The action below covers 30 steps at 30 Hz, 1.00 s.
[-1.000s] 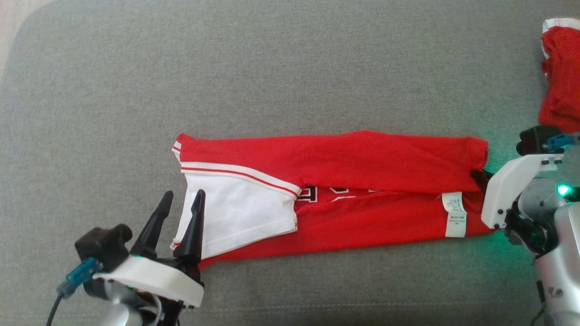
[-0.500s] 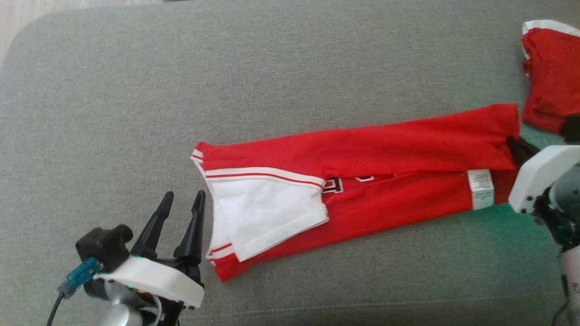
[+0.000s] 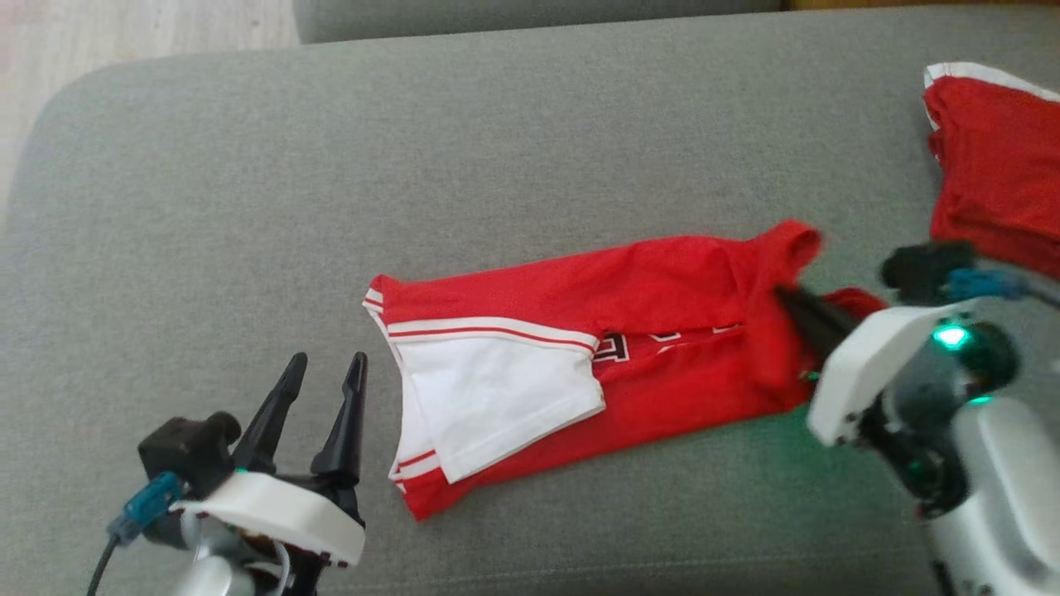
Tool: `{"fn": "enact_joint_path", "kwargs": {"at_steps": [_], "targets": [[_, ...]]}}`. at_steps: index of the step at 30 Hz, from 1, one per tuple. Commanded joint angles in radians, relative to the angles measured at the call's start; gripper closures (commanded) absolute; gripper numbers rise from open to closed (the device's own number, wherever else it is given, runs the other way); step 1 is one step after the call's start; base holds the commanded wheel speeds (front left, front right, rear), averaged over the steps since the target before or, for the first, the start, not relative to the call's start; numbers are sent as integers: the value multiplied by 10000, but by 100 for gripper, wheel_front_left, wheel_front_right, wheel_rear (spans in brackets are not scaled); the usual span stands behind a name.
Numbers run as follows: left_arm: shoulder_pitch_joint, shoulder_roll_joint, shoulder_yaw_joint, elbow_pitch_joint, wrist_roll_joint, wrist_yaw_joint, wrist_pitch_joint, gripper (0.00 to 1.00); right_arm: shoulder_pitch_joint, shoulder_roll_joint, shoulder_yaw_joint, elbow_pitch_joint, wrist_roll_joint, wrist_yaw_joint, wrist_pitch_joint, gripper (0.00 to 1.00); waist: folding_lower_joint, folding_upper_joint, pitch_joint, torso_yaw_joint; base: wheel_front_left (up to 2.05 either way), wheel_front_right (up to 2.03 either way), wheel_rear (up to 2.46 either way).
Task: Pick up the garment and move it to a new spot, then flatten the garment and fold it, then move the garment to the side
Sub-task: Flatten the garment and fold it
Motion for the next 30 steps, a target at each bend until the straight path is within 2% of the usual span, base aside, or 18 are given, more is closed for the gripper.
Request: {"fn": "enact_joint_path", "kwargs": {"at_steps": [1, 7, 14, 23, 30], "targets": [[-577, 206, 324, -223, 87, 69, -58, 0, -156, 69, 320, -548, 264, 65, 25, 100, 0, 0, -105, 102, 0, 0, 0], [-535, 193, 254, -39, 118, 123, -77, 0, -172, 1076, 1913, -933, 1128, 65, -131, 100, 0, 0, -435, 596, 0, 0, 0], [-538, 131, 154, 68, 53, 60, -72, 0, -510, 2055, 3152, -100, 1786, 65, -804, 100, 0, 0, -598, 1300, 0, 0, 0], [-645, -46, -55, 252, 25, -72, -119, 0, -1484, 2256, 4177, 1673, 2745, 65, -2148, 100, 0, 0, -502, 2223, 0, 0, 0], [-772, -194, -181, 438, 9, -149, -155, 0, -2397, 2259, 4880, 3132, 3587, 65, -2987, 100, 0, 0, -429, 2615, 0, 0, 0]]}}
